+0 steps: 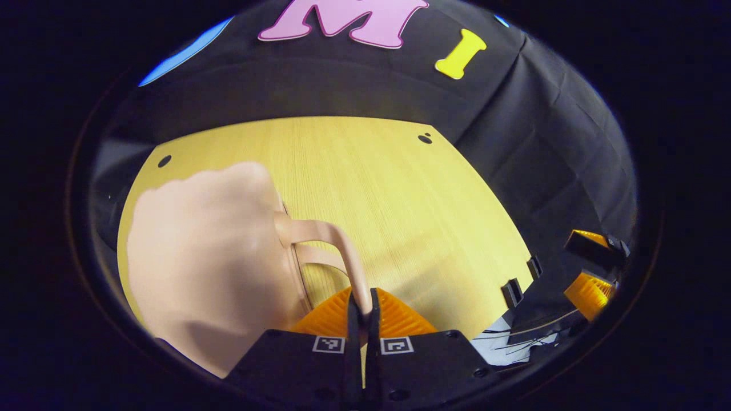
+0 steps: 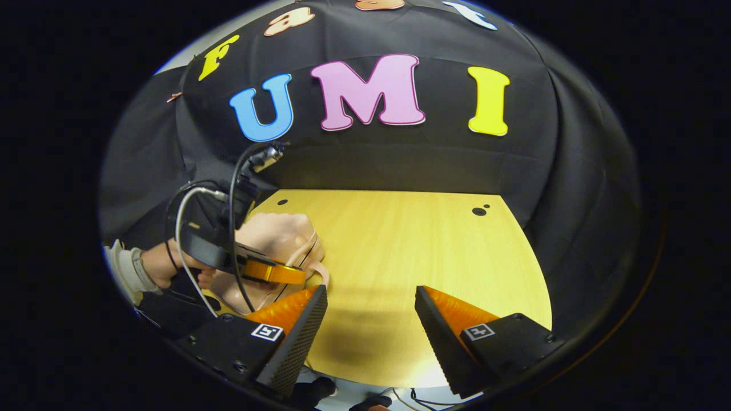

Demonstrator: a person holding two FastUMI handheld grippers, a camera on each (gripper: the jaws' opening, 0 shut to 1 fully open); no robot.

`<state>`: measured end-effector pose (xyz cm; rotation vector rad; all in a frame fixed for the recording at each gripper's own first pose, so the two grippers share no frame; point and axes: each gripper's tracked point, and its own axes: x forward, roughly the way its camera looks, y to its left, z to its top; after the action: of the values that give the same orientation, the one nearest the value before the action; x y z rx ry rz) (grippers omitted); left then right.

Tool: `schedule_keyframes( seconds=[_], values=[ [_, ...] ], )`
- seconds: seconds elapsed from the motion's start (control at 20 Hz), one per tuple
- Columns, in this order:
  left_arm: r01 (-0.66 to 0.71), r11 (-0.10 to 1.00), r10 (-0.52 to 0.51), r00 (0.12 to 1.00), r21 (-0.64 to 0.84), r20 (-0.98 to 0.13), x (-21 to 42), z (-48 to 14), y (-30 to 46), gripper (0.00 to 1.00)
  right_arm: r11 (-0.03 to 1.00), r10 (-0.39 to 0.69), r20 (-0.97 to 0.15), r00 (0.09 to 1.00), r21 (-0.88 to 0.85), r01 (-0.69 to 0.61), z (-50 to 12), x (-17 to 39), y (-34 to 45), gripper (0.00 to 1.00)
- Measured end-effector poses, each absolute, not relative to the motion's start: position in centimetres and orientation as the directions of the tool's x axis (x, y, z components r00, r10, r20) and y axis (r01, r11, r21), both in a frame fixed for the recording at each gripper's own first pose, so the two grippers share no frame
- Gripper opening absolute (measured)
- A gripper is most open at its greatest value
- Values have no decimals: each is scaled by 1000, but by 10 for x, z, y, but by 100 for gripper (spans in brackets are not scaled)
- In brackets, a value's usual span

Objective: First open the suitcase, pack the skin care products into it, and then close the suitcase.

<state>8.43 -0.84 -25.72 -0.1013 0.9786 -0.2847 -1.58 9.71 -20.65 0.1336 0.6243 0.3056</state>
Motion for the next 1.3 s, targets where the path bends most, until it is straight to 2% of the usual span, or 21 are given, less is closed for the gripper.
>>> schedule_keyframes(
  seconds=[0.15,0.3,0.4,0.45,0.5,0.6,0.65,0.7,0.85,1.05,1.2,1.3],
  values=[
    [215,966,-241,551,-143,-799,85,-259,-10,14,949,313,-543,779,219,-228,-207,-17,84,98],
    [161,982,-178,614,-99,-769,89,-244,-5,32,942,333,-516,789,217,-255,-197,-17,75,98],
    [137,986,-162,698,-93,-697,90,-208,-8,72,939,344,-487,802,190,-287,-185,-15,67,98],
    [126,988,-151,747,-84,-648,92,-181,-10,72,937,349,-467,812,177,-301,-176,-15,61,98],
    [115,991,-131,797,-66,-589,92,-155,-12,89,935,354,-444,823,162,-314,-166,-14,55,98],
    [83,997,-72,889,3,-452,85,-92,-17,93,935,352,-387,852,118,-333,-139,-5,45,98],
    [57,997,-37,925,43,-379,78,-60,-18,88,934,356,-347,868,95,-346,-123,-1,41,98],
    [24,997,-1,962,80,-274,70,-21,-24,95,932,360,-288,888,67,-356,-95,7,38,98],
    [-42,993,50,996,109,-71,35,59,-40,93,932,362,-145,921,41,-360,-29,19,31,98],
    [-88,996,88,996,14,-25,10,93,-42,92,931,362,-11,932,61,-360,33,21,39,97],
    [-135,989,134,990,52,37,3,103,-26,92,919,388,53,920,60,-391,57,8,55,97],
    [-163,984,162,986,71,23,3,96,-7,92,925,379,61,924,16,-380,58,3,58,96]
  ],
)
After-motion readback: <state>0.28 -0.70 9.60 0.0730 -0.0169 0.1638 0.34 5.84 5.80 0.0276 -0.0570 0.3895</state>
